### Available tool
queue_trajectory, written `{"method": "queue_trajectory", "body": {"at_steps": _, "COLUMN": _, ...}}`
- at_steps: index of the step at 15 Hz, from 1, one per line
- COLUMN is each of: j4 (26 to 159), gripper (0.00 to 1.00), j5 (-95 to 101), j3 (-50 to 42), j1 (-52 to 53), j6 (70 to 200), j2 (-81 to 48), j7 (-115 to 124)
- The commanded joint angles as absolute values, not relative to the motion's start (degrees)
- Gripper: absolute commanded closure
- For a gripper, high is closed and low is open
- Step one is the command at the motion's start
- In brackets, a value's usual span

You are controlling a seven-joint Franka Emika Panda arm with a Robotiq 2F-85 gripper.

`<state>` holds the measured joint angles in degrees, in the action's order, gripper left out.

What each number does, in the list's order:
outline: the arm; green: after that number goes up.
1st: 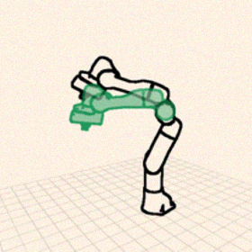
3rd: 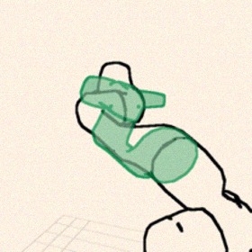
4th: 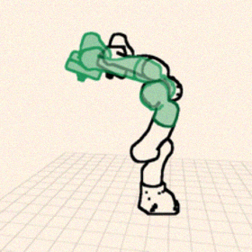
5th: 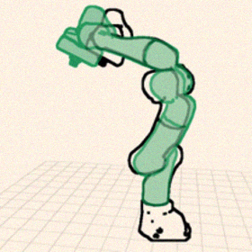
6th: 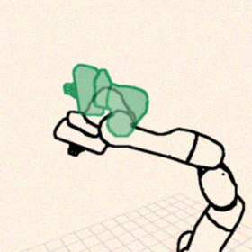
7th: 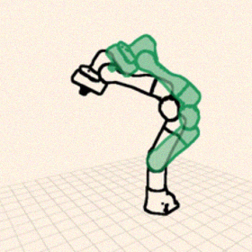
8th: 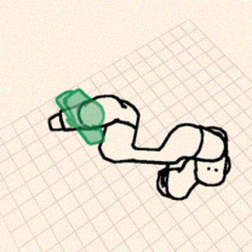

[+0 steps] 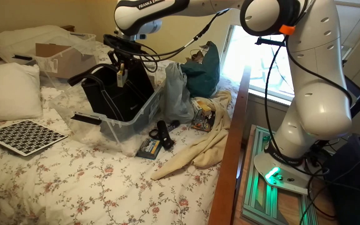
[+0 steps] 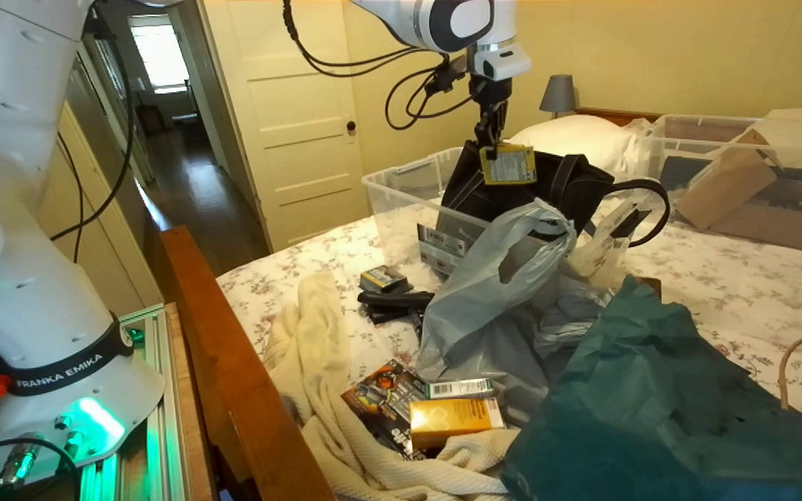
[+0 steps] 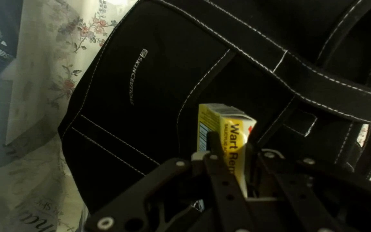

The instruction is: Put the yellow packet into the hang bag

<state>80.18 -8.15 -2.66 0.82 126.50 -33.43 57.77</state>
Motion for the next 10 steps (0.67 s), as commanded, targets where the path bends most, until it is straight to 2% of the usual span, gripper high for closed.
{"method": "queue_trajectory", "body": {"at_steps": 1, "j4": 74.6, "gripper": 0.95, "j5": -11.0, "j3": -2.6, "j1": 0.5, "j6": 125.3, "j2": -37.7, "j7": 59.1}}
{"method": "queue_trajectory", "body": {"at_steps": 10, "j4": 68.1, "gripper": 0.95, "j5": -13.3, "j3": -2.1, "j1": -0.5, "j6": 123.9, "j2": -44.2, "j7": 60.0}}
